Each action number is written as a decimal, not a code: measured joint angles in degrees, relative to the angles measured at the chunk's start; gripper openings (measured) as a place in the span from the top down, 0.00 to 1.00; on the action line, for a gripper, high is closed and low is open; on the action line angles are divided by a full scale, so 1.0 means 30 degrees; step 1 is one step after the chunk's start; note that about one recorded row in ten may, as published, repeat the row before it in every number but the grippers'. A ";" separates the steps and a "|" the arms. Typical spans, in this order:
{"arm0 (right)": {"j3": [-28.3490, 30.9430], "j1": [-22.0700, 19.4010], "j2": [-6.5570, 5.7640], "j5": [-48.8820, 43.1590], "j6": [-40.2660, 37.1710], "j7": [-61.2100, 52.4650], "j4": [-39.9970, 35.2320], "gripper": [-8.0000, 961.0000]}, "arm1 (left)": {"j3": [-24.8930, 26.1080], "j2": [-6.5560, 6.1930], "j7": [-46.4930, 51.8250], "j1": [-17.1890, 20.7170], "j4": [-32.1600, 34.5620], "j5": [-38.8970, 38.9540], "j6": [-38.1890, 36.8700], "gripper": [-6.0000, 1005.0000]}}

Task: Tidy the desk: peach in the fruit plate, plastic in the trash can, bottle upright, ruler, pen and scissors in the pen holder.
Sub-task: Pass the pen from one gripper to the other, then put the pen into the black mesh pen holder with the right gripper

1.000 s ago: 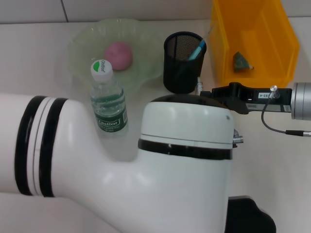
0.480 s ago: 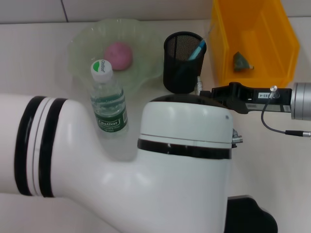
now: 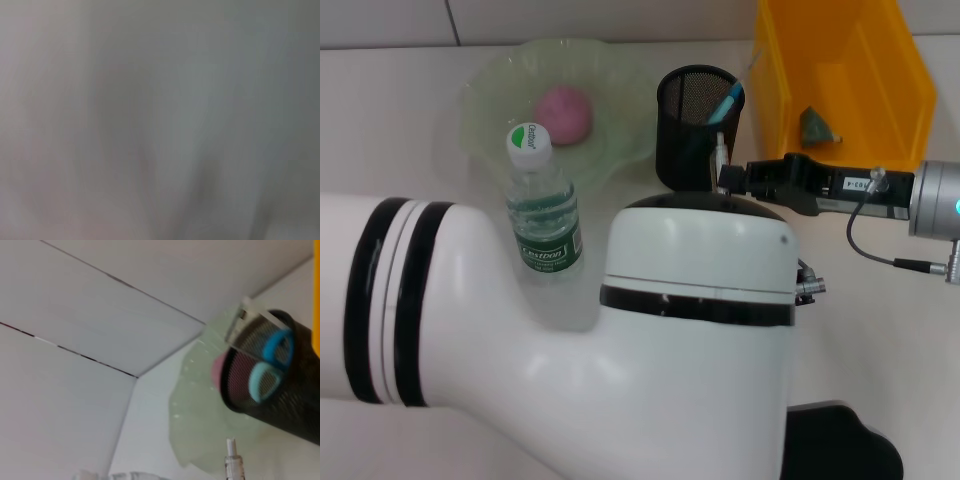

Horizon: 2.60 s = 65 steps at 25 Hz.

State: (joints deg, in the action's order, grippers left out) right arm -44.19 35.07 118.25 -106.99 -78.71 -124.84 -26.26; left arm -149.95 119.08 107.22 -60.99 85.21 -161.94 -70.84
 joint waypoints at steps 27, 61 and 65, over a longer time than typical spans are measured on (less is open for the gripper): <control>0.0050 -0.0025 0.0249 0.2959 -0.0111 0.2219 -0.4259 0.86 | 0.4433 -0.0738 -0.2188 0.2292 -0.0728 0.4334 0.2110 0.33; 0.0021 0.1842 0.0353 0.8427 0.1614 1.5039 -0.1921 0.86 | 3.5209 -0.0633 -1.7512 1.3331 -1.1489 2.6175 -1.0657 0.34; 0.0021 0.2507 0.0363 0.9020 0.1993 1.7045 -0.0208 0.86 | 3.6005 -0.1047 -1.8649 1.4215 -1.4086 2.6172 -1.0473 0.34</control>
State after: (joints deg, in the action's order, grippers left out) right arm -44.12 42.59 119.34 -79.93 -72.73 -73.71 -26.89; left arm -41.94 115.93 51.27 -18.35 42.95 -83.43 -102.26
